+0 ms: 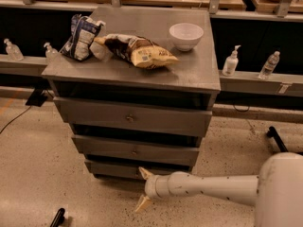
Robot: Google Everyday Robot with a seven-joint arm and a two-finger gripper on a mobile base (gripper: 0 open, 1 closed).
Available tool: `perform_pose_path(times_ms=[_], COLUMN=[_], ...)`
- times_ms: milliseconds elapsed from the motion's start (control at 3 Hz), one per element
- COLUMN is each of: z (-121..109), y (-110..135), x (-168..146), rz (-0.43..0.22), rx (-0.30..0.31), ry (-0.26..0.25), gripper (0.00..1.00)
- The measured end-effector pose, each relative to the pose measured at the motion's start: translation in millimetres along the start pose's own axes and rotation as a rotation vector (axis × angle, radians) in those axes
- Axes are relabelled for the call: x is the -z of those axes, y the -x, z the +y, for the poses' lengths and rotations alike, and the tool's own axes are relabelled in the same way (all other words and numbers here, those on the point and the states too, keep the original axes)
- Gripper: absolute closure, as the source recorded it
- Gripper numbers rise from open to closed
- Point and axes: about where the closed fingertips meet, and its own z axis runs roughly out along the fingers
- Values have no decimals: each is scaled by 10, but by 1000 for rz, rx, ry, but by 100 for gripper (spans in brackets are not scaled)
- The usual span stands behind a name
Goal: Open bottom drawer
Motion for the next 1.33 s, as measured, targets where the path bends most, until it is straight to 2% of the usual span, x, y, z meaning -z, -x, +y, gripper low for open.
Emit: perform_pose_path(times_ms=[333,667,1000,1333], z=[-292,-288,-275,-229], y=[-401,-399,-491,-677], x=[-125,-134,-340,-541], rz=[78,81,131,112], rx=[-14,-13,5,24], ry=[9,10,44,77], gripper=[0,0,0,0])
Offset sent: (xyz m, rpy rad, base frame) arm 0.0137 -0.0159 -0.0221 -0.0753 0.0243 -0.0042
